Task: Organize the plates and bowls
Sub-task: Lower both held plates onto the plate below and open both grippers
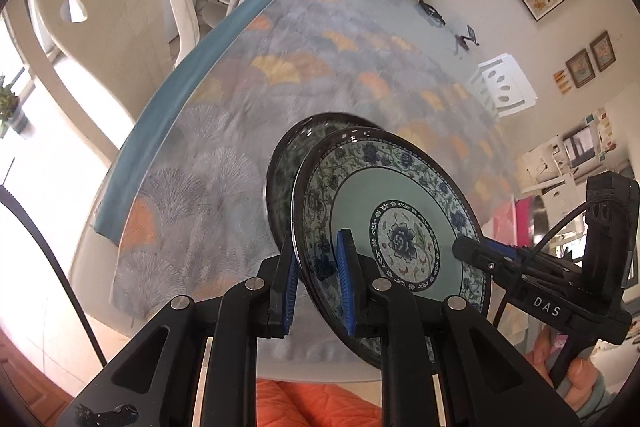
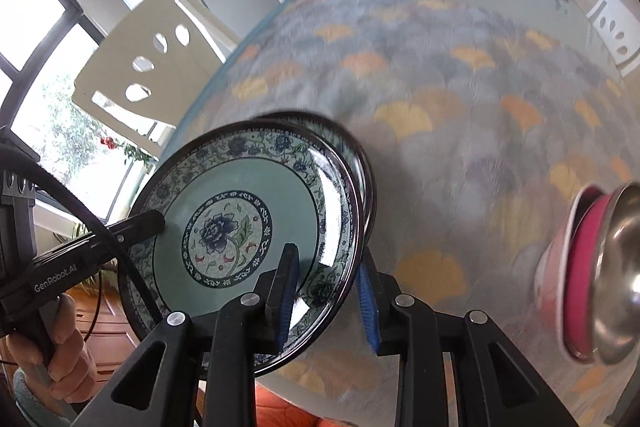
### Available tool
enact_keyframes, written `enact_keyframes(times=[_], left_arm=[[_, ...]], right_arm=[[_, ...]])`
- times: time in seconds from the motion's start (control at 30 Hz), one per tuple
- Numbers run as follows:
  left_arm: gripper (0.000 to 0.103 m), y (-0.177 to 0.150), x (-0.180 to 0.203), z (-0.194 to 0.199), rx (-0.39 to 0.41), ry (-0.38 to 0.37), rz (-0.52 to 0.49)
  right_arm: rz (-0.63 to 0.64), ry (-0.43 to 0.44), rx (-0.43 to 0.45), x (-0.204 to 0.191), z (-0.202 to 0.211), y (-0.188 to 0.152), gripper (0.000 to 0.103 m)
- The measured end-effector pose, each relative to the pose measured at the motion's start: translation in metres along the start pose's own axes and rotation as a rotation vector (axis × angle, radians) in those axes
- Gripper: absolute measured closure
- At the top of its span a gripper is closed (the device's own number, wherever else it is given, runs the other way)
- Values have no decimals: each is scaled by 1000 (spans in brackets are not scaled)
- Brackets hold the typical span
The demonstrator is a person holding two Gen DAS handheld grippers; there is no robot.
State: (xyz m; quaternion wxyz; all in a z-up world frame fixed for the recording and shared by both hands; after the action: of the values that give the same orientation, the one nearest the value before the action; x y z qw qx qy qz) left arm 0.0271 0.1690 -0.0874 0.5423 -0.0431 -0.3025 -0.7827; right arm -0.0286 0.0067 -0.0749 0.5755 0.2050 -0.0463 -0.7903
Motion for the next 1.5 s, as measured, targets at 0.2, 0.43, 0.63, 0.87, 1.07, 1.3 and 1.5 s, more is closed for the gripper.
enact_keyframes(times=[0.2, 0.43, 0.63, 0.87, 1.07, 1.3, 1.5], left_arm=[[88, -5, 0, -11, -11, 17, -25], [88, 1, -4, -25, -25, 33, -12], [87, 14, -1, -33, -26, 119, -66], [82, 28, -2, -38, -27, 178, -79], [75, 38, -7, -33, 6, 276, -115], [75, 33, -21, -40, -37, 239, -54], [75, 32, -19, -41, -54, 236, -78]], right_arm=[[-29, -22, -37, 6, -13, -9, 76], [-16, -67, -57, 10, -25, -7, 76], [-67, -43, -100, 14, -36, -5, 76], [-83, -32, -104, 13, -39, -1, 76], [-106, -27, -101, 13, -40, 1, 76], [-102, -35, -121, 11, -45, -2, 75], [-115, -30, -138, 15, -47, 3, 75]])
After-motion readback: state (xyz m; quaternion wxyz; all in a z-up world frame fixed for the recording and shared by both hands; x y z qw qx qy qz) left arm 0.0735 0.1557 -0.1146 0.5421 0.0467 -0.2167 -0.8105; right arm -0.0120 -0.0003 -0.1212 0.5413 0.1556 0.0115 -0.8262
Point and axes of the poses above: each gripper's, at about its wrist camera, not at the fingertips, and z roughly against the way its jaws point, x to its right, y to its top, the point moved 7 cm from there along -z, roughly the way its jaws point, and after that the axes turned 7 degrees about -z, right-handed, at the moved point
